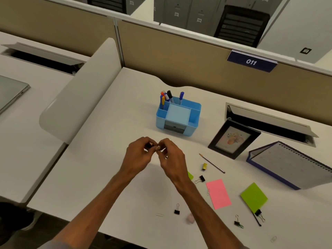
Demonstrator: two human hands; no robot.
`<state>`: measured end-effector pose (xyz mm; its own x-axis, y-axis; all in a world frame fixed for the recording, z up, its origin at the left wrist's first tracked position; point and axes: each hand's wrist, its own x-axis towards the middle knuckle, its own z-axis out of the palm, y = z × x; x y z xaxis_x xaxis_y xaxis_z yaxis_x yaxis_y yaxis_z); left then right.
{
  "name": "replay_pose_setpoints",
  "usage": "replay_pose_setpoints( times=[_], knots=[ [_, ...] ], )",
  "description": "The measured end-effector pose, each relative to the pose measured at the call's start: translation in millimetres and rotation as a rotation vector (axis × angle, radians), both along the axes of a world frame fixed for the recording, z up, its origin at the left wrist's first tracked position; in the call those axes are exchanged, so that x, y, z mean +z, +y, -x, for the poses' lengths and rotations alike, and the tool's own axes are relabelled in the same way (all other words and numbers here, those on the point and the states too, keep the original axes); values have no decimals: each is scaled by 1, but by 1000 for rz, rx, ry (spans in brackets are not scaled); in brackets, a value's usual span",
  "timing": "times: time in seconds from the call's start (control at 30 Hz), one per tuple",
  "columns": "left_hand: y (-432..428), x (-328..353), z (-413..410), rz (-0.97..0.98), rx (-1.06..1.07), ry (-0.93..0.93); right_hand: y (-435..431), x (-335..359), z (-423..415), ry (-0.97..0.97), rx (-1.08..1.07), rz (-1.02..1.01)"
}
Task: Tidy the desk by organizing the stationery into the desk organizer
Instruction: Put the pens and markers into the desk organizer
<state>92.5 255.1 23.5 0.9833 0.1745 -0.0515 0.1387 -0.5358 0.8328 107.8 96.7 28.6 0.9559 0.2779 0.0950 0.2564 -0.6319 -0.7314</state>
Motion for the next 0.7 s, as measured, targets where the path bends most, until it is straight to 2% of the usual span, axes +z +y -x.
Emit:
replay_pose_setpoints(
  times=[0.23,0.47,0.7],
  knots=[
    [4,6,-25,120,58,-52,7,13,-48,-16,-115,-76],
    [1,-27,-17,98,48,79,29,50,-141,-87,-301,-128],
    [2,-52,0,78,-42,159,59,32,-186,-67,-260,-7]
  ],
)
